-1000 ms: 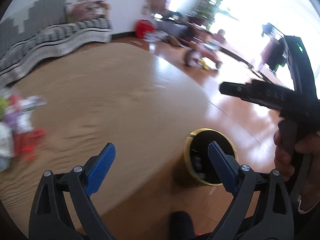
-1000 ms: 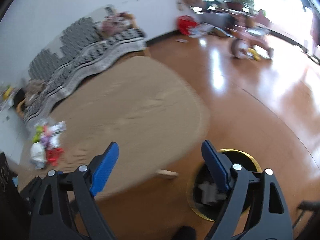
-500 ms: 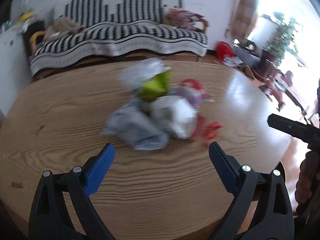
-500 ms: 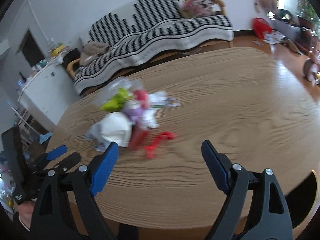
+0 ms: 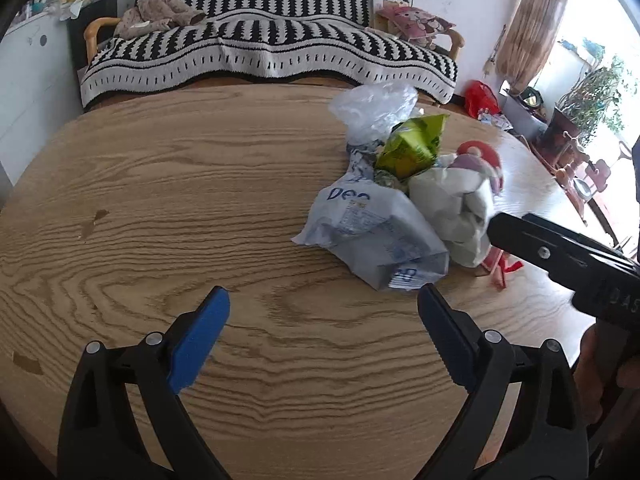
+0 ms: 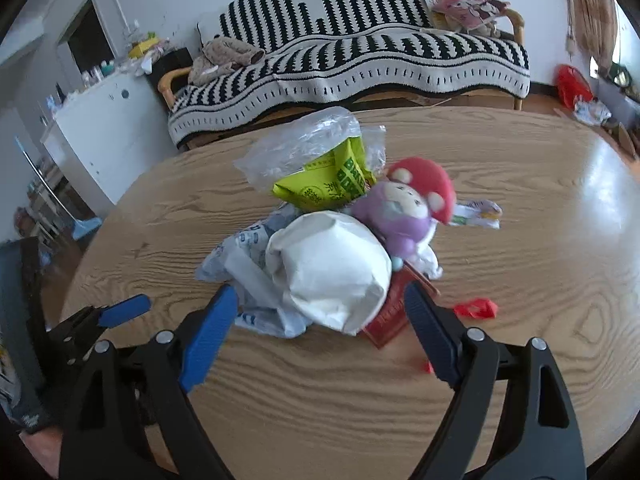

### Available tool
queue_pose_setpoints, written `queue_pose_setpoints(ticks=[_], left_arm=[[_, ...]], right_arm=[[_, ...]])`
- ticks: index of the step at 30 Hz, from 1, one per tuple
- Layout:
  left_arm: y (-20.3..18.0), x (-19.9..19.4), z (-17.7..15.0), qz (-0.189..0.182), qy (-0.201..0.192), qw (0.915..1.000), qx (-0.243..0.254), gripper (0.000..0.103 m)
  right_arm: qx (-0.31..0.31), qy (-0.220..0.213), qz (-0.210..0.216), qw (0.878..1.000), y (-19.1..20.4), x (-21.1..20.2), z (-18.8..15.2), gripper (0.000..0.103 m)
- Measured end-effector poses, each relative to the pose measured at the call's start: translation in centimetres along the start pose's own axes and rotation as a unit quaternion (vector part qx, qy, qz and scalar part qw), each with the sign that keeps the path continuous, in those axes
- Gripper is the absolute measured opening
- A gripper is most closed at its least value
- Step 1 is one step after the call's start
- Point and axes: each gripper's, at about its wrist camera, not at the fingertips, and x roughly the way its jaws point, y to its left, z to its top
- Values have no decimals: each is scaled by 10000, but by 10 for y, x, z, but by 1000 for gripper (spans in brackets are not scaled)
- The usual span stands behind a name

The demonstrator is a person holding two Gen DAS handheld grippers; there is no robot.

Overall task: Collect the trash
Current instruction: 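Grasp the white paper bag with the right gripper while the left gripper grasps the white 'Dee' bag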

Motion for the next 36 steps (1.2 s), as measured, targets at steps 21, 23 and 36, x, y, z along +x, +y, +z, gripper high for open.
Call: queue_pose_setpoints(ticks=[21, 23, 36], left_arm=[[-8, 26, 19, -210, 157, 9987, -446, 92], [-10, 32, 24, -278, 194, 9973, -644, 93], [-27, 73, 34, -113, 349, 9926, -1157, 83]], right_arm=[[-57, -297, -84, 9995, -27, -7, 10, 71], [13, -360, -52, 9993, -38, -18, 8, 71], [114, -446, -85, 9989, -77, -56, -8, 71]])
